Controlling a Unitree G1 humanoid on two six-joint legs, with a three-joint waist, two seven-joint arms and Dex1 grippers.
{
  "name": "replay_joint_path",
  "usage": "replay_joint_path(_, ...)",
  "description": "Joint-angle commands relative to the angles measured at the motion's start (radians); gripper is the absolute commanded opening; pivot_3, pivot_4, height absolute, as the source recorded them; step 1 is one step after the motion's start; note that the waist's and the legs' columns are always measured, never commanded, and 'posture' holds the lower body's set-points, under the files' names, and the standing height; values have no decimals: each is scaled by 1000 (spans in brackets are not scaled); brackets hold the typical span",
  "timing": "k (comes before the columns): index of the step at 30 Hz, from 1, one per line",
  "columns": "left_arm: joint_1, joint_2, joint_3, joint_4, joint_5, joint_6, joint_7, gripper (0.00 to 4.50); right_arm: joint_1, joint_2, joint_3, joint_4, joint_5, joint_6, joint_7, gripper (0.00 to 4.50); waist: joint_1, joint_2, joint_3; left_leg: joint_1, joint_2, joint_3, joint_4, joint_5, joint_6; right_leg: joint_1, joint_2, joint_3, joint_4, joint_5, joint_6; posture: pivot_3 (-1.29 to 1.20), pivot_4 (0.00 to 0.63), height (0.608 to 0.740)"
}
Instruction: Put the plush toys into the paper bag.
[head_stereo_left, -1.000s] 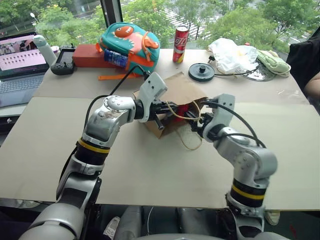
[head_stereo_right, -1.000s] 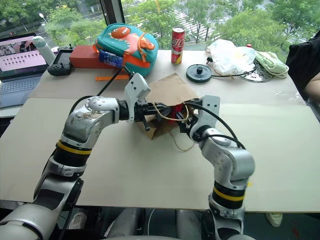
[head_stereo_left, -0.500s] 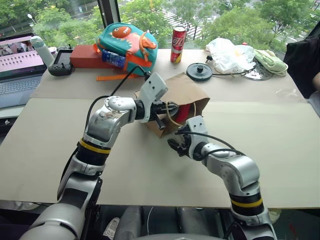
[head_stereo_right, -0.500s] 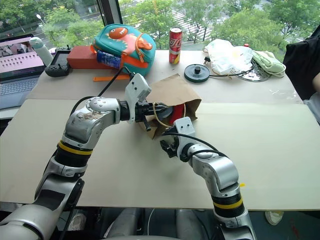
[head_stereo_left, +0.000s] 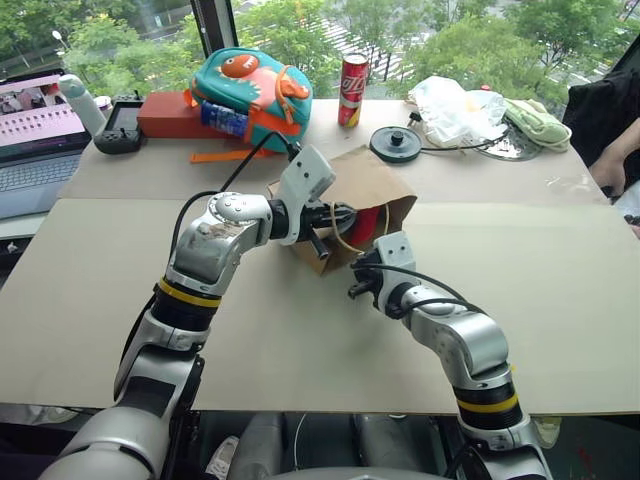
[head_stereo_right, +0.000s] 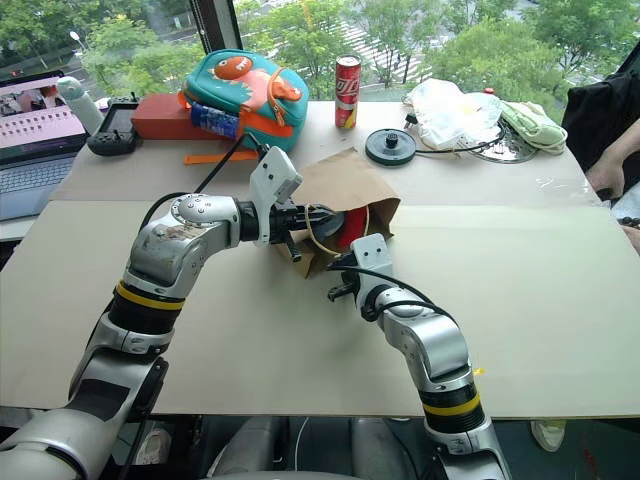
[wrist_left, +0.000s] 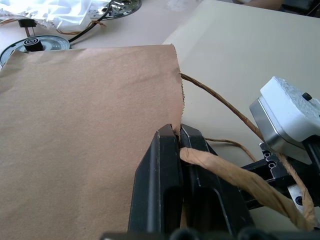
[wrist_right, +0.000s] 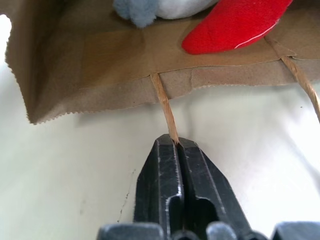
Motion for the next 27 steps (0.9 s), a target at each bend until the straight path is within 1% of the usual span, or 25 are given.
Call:
replay_joint_path(1,-8,3,27,-23,-10,-8,7,179,-2,-9,-18,-59,7,3,20,34,1,0,0,0,0,0,0,0,0,0,0,0,0,0,0,0,150,739)
replay_joint_path(5,-1,-8,40,-16,-18,-3,20,179,-32,-39,-68,-149,31,52,36,34,3,0,0,-1,0,0,0,0,0,-1,0,0,0,0,0,0,150,739)
replay_joint_path(7,0,-32,71,8,-41,11,39,179,-46,-54,-93,-185,42,78,43,34,7,0,0,-1,0,0,0,0,0,-1,0,0,0,0,0,0,150,739)
replay_joint_path(11,5,-98,163,64,-105,78,102,179,-70,-90,-113,-226,39,117,52,34,13,0,0,-1,0,0,1,0,0,0,0,0,0,0,0,0,150,739)
replay_joint_path(15,-35,-155,269,91,-177,149,176,179,-92,-130,-180,-320,91,170,105,34,14,0,0,-2,0,-1,1,0,0,-1,0,-1,0,0,0,0,150,739)
replay_joint_path(16,-39,-166,291,94,-198,165,188,179,-91,-148,-193,-330,106,174,124,34,15,0,0,-2,0,-1,1,0,0,-1,0,-1,0,0,0,0,150,739)
replay_joint_path(21,-48,-238,398,66,-341,300,253,179,-138,-321,-214,-379,170,219,236,34,18,0,0,-3,-1,-1,1,0,0,0,-2,-1,-1,0,0,0,150,739)
replay_joint_path(25,-30,-255,415,18,-405,342,266,179,-216,-387,-259,-367,199,275,259,34,13,-1,0,-2,-1,-1,1,0,0,0,-1,-1,-1,0,0,0,150,739)
replay_joint_path(27,-28,-272,449,18,-451,377,292,179,-249,-415,-271,-371,211,301,269,34,14,-1,0,-2,-1,-1,1,0,0,0,-1,-1,-1,0,0,0,150,739)
